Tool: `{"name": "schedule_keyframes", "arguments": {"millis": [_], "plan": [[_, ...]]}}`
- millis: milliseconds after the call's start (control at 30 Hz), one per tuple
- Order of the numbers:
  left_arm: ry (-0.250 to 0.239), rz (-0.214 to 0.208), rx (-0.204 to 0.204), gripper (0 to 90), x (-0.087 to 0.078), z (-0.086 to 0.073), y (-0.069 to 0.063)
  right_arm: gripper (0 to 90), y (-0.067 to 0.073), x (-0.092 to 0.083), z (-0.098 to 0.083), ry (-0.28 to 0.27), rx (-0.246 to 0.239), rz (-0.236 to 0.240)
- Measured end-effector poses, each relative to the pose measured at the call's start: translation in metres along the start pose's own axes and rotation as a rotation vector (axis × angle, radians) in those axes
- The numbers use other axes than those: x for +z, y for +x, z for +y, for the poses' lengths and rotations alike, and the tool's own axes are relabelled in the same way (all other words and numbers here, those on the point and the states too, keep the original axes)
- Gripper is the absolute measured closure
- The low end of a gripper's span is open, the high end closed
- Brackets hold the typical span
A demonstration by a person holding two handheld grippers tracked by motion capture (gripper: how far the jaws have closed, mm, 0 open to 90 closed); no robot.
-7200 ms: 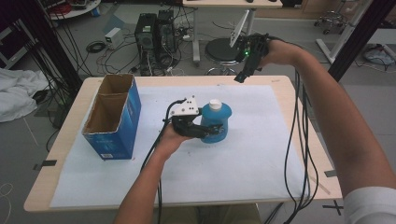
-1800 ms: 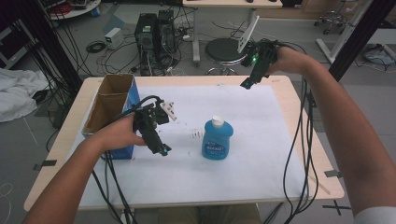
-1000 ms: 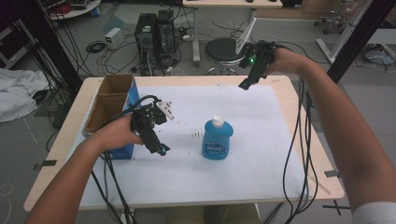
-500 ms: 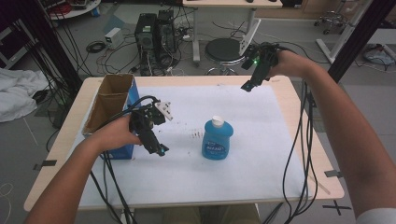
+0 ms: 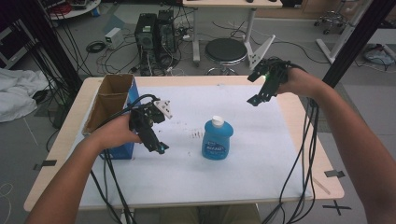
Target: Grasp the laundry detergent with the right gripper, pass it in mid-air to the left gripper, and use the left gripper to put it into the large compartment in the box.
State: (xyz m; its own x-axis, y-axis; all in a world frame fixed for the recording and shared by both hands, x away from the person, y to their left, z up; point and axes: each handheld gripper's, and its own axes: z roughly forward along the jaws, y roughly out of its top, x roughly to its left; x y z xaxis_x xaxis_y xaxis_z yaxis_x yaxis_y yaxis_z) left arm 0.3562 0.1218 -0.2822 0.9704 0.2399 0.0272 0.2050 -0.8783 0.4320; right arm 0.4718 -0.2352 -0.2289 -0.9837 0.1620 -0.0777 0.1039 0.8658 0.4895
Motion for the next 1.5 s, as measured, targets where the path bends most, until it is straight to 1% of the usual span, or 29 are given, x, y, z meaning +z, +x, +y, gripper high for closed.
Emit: {"name": "schedule_keyframes", "arguments": {"millis": [133, 167, 267, 400, 567, 733, 900, 933, 967, 1000, 1033, 1067, 1100, 1267, 1367, 1500], "plan": [[0.003, 0.0, 0.011, 2.6, 0.0, 0.001, 0.0, 2.4, 0.013, 0.006, -0.012, -0.011, 0.001, 0.013], [0.0, 0.002, 0.009, 2.6, 0.0, 0.001, 0.0, 2.4, 0.016, 0.007, -0.014, -0.015, 0.0, 0.014], [-0.006, 0.004, 0.012, 2.6, 0.0, 0.002, -0.001, 2.4, 0.026, 0.01, -0.021, -0.044, 0.001, 0.017], [-0.008, 0.009, 0.02, 2.5, 0.001, 0.003, -0.002, 2.4, 0.039, 0.013, -0.032, -0.069, 0.015, 0.004], [-0.006, 0.003, 0.039, 2.6, 0.004, 0.004, -0.002, 2.4, 0.055, 0.017, -0.048, -0.13, 0.029, 0.0], [-0.01, 0.005, 0.034, 2.6, 0.006, 0.005, -0.001, 2.4, 0.068, 0.025, -0.065, -0.202, 0.052, 0.007], [-0.017, 0.001, 0.047, 2.6, 0.007, 0.004, 0.0, 2.4, 0.079, 0.034, -0.08, -0.27, 0.077, 0.013], [-0.017, 0.001, 0.047, 2.6, 0.007, 0.004, 0.0, 2.4, 0.079, 0.034, -0.08, -0.27, 0.077, 0.013], [-0.015, 0.0, 0.05, 2.6, 0.008, 0.004, 0.0, 2.4, 0.081, 0.036, -0.082, -0.284, 0.08, 0.012], [-0.015, 0.0, 0.049, 2.6, 0.008, 0.004, 0.0, 2.4, 0.085, 0.04, -0.086, -0.316, 0.089, 0.012], [-0.015, 0.0, 0.049, 2.5, 0.008, 0.004, 0.0, 2.4, 0.085, 0.04, -0.086, -0.316, 0.089, 0.012], [-0.014, 0.0, 0.05, 2.5, 0.009, 0.004, 0.0, 2.4, 0.087, 0.042, -0.087, -0.331, 0.091, 0.015], [-0.017, -0.002, 0.048, 2.6, 0.009, 0.004, 0.0, 2.4, 0.091, 0.048, -0.09, -0.355, 0.094, 0.02], [-0.016, 0.0, 0.048, 2.6, 0.01, 0.004, 0.001, 2.4, 0.101, 0.066, -0.096, -0.398, 0.114, 0.033], [-0.015, -0.002, 0.051, 2.6, 0.01, 0.004, 0.002, 2.4, 0.105, 0.076, -0.096, -0.427, 0.122, 0.035], [-0.016, 0.001, 0.05, 2.5, 0.011, 0.005, 0.002, 2.4, 0.107, 0.088, -0.092, -0.456, 0.123, 0.036]]}}
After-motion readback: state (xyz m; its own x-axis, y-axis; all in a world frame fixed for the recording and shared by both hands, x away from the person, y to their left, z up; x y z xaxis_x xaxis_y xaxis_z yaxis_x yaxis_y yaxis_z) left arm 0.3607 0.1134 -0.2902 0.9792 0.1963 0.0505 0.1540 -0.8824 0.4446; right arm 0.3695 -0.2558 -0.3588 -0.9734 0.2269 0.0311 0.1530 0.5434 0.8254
